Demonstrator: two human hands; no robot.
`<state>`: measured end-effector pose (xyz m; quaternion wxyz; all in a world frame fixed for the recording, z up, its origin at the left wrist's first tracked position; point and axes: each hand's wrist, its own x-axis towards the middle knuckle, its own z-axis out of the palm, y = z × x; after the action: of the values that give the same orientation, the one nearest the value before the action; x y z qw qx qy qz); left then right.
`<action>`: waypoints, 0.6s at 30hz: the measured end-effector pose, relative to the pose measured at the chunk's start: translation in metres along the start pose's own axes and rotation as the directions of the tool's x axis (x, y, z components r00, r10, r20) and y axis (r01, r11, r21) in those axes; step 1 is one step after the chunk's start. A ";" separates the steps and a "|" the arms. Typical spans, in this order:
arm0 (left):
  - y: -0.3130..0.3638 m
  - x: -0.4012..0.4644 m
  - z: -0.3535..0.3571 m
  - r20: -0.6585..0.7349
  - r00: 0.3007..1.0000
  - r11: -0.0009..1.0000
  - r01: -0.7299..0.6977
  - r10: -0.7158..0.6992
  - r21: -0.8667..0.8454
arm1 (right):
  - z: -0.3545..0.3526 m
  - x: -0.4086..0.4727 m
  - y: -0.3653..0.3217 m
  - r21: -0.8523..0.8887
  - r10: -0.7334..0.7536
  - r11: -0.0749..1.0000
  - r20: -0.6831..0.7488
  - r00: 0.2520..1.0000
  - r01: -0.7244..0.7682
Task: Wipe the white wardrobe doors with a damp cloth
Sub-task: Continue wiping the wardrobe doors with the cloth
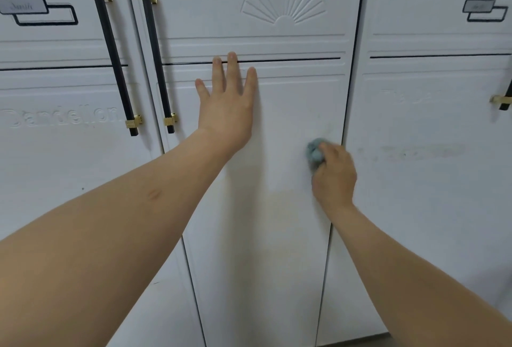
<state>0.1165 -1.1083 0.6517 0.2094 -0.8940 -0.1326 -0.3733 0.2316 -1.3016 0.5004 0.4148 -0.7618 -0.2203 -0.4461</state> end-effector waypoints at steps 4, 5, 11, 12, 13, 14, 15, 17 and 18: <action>-0.001 0.000 -0.002 0.001 1.000 1.000 0.001 -0.001 0.004 | 0.015 -0.077 0.008 -0.044 -0.122 0.987 0.405 0.906 0.152; -0.001 0.001 -0.002 -0.001 1.000 1.000 0.001 -0.001 0.014 | 0.014 -0.087 0.005 -0.017 -0.104 0.991 0.514 0.851 0.131; -0.002 0.000 -0.009 0.026 1.000 1.000 0.000 -0.001 0.010 | -0.022 -0.036 -0.045 0.312 0.228 0.850 0.508 0.831 -0.424; -0.003 -0.002 -0.011 0.038 0.999 1.000 -0.001 0.001 0.005 | -0.029 -0.013 -0.052 0.372 0.299 0.820 0.369 0.880 -0.435; -0.003 -0.001 -0.013 0.045 0.999 1.000 -0.008 0.009 -0.009 | -0.036 0.013 -0.058 0.357 0.318 0.857 0.204 0.926 -0.373; -0.004 -0.001 -0.016 0.049 0.999 0.999 -0.015 0.017 -0.042 | -0.042 0.037 -0.063 0.313 0.291 0.901 0.074 0.954 -0.300; -0.006 -0.002 -0.019 0.051 0.998 0.996 -0.018 0.022 -0.089 | -0.042 0.057 -0.067 0.276 0.227 0.937 -0.015 0.974 -0.215; -0.014 -0.003 -0.025 0.009 1.000 0.980 -0.026 0.028 -0.197 | -0.029 0.080 -0.079 0.226 0.127 0.968 -0.069 0.989 -0.109; -0.019 -0.005 -0.026 -0.026 0.999 0.970 -0.034 0.029 -0.240 | -0.018 0.080 -0.085 0.190 0.103 0.978 -0.076 0.992 -0.087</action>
<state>0.0898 -1.1046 0.6699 0.1067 -0.9105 -0.0699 -0.3933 0.2031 -1.2719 0.6109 0.5142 -0.7096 -0.2066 -0.4352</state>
